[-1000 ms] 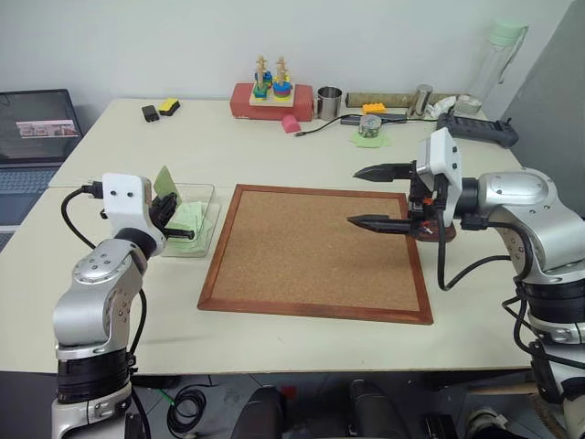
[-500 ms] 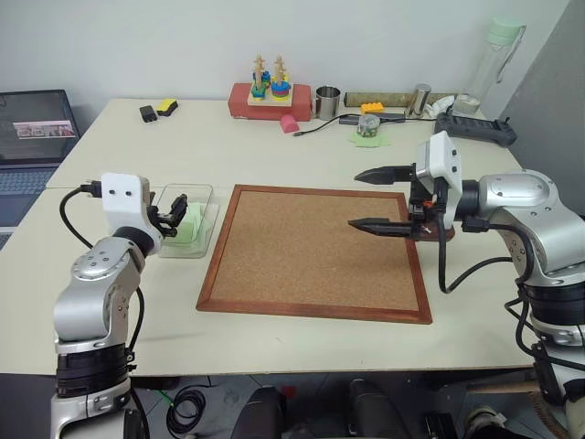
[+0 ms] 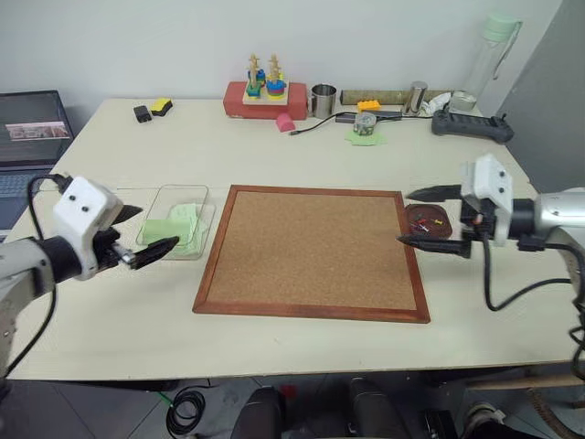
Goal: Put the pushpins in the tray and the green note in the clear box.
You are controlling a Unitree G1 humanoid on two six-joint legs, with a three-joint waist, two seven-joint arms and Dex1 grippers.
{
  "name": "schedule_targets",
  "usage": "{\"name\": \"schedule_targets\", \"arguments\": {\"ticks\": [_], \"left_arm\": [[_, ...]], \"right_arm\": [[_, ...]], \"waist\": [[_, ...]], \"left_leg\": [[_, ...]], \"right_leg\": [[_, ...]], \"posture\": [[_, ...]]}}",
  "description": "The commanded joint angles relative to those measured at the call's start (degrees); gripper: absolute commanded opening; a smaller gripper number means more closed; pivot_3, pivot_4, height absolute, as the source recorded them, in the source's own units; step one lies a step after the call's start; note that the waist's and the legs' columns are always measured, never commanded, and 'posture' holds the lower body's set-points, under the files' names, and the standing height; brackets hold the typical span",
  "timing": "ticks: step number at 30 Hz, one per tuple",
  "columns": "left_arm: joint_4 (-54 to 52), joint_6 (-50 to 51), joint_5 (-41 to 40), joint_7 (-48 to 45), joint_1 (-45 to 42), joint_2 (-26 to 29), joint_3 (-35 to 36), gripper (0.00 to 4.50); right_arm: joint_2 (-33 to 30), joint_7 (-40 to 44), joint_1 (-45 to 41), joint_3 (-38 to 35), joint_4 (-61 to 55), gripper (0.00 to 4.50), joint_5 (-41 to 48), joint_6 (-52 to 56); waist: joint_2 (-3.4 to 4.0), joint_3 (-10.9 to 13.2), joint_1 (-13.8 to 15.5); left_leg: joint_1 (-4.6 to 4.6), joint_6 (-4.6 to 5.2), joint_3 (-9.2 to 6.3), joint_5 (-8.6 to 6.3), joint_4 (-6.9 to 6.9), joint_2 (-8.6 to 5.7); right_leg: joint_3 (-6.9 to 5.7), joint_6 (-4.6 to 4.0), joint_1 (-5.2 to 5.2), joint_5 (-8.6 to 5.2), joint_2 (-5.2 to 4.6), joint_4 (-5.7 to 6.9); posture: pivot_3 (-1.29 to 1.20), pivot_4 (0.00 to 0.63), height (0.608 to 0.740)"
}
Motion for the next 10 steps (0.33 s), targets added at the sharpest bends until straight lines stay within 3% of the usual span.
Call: {"name": "schedule_targets", "arguments": {"ticks": [1, 10], "left_arm": [[8.0, -6.5, 2.6, -8.0, 3.3, 3.6, 7.7, 4.48], [14.2, -9.6, 2.4, -14.4, 6.0, 3.8, 11.9, 4.48]], "right_arm": [[-5.4, 3.2, 4.9, -7.1, 3.8, 4.04, -1.1, -3.8], [-9.9, 4.9, 10.1, -11.7, 10.8, 4.04, -1.9, -5.4]], "waist": [[0.02, 0.0, 0.0], [0.04, 0.0, 0.0]], "left_leg": [[0.03, 0.0, 0.04, 0.0, 0.0, 0.01], [0.08, 0.01, 0.21, -0.01, 0.04, 0.13]], "right_leg": [[-0.01, -0.16, 0.01, -0.11, 0.0, 0.01], [0.08, 0.06, 0.02, -0.25, -0.03, 0.03]], "posture": [[0.0, 0.15, 0.74], [0.0, 0.15, 0.74]]}}
